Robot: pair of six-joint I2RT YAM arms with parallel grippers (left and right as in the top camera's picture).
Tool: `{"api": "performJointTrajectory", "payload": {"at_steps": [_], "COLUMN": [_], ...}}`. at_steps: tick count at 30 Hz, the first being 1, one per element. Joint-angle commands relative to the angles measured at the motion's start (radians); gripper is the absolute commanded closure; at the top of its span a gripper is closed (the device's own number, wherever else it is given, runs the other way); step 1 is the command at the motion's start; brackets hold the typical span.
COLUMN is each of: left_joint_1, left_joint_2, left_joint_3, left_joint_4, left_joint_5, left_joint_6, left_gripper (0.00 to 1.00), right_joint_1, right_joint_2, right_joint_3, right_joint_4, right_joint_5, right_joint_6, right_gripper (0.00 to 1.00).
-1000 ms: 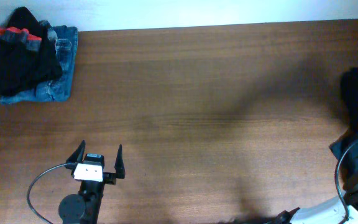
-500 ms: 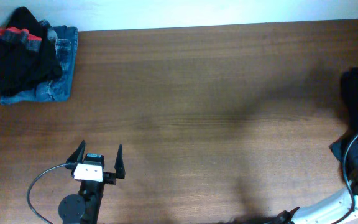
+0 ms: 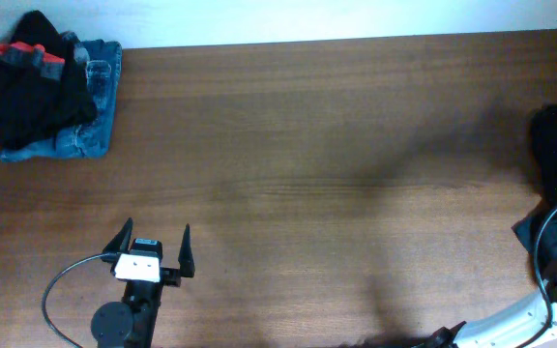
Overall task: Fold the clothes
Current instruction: 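Grasp the black garment with the right gripper, then lift the black garment and carry it to the table center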
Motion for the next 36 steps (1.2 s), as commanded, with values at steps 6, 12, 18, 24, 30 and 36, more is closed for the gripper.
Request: {"api": "performJointTrajectory", "payload": {"at_steps": [6,12,18,24,30,36], "left_joint_1": [0.003,0.003,0.003,0.003,0.003,0.003], "left_joint_2": [-0.008,-0.008,-0.008,-0.008,-0.008,-0.008], "left_joint_3": [-0.007,-0.007,-0.007,-0.007,-0.007,-0.007], "left_joint_4": [0.002,0.002,0.002,0.002,0.002,0.002], "left_joint_5": [-0.006,-0.006,-0.006,-0.006,-0.006,-0.006], "left_joint_6": [0.013,0.013,0.013,0.013,0.013,0.013], "left_gripper": [0.01,0.01,0.01,0.01,0.01,0.01], "right_joint_1": [0.002,0.056,0.165,0.304,0.477,0.636], "right_joint_2": [-0.218,-0.344,-0.484,-0.615,-0.668,-0.645], "right_joint_3": [0.015,0.015,0.015,0.015,0.015,0.015], "right_joint_4": [-0.022,-0.093,-0.139,-0.192,-0.232,-0.27], "right_joint_5": [-0.159,-0.226,-0.229,-0.229,-0.228,-0.228], "right_joint_6": [0.022,0.058,0.058,0.058,0.058,0.058], "right_gripper": [0.96,0.96,0.96,0.96,0.96,0.96]}}
